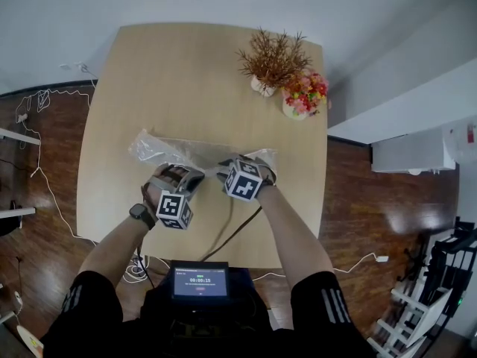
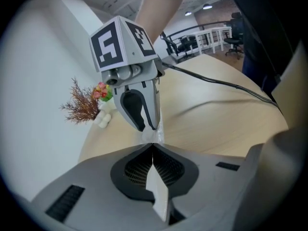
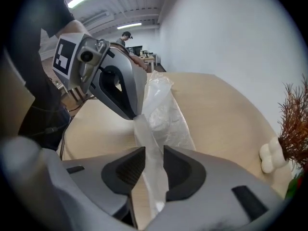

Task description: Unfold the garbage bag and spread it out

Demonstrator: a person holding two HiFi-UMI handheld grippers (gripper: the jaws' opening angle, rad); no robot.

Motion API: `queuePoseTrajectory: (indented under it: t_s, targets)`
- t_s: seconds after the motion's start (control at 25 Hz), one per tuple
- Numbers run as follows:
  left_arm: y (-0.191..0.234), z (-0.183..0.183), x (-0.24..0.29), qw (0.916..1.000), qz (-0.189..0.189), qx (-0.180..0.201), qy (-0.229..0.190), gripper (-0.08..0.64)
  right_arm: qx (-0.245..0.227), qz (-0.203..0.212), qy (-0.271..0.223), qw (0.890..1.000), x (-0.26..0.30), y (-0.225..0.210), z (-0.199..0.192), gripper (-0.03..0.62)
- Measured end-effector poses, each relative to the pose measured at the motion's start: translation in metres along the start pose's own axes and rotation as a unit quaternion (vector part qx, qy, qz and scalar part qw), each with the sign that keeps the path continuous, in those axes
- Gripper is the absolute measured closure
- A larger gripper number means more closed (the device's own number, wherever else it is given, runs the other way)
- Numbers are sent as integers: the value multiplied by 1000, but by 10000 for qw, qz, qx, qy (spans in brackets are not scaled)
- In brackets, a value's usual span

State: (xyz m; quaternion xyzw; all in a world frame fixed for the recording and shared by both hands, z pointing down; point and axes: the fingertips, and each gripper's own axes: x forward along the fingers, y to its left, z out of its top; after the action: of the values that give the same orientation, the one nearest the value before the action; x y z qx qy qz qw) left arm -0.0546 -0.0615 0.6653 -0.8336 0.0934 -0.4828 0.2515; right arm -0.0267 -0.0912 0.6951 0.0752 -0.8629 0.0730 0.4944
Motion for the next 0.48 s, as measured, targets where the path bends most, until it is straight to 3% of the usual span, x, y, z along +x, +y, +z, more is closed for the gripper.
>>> queuePoseTrajectory:
  t_s: [0.24, 0.48]
  targets:
    - [-5, 0, 2, 9999, -116, -111, -42, 560, -122, -182, -10, 9998, 0, 4, -2, 553]
    - [12, -2, -20, 9988, -126, -414, -245, 460, -317, -467, -69, 9984, -12, 5, 3, 569]
